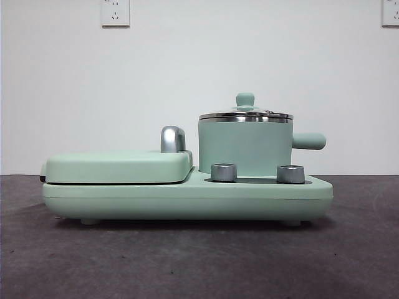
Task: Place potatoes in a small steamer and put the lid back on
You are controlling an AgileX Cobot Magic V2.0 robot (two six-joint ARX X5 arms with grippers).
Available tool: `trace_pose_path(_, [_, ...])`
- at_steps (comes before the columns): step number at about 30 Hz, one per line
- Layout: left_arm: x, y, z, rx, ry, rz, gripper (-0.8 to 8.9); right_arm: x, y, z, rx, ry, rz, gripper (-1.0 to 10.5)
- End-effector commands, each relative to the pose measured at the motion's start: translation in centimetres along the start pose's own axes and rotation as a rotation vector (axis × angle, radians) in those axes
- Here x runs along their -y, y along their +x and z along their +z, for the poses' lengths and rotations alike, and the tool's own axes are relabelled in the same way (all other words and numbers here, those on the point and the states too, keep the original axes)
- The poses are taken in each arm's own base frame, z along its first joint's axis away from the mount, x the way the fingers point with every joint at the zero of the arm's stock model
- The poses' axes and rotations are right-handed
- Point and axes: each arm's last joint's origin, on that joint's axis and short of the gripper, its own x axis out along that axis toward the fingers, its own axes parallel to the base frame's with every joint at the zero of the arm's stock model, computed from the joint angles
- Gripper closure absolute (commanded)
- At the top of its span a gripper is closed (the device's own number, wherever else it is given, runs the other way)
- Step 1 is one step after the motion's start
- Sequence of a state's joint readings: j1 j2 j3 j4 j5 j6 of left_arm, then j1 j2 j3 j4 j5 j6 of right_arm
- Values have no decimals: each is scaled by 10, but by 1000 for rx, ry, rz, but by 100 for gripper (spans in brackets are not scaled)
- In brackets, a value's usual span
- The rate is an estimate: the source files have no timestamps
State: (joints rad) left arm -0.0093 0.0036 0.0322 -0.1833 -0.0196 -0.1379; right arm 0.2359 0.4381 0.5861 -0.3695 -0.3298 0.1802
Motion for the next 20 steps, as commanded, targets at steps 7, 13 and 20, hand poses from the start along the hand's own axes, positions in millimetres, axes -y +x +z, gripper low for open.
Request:
trace_pose_path(7, [-1,2,-7,-25,15,3,806,38,-6,-67,129,-63,-470,931])
trace_pose_path(13, [-1,2,-7,-25,15,3,806,51,-2,-105,111,-66,-617,931])
trace_pose_path(20, [-1,2,-7,-25,15,3,806,57,4,-127,122,-65,-593,931])
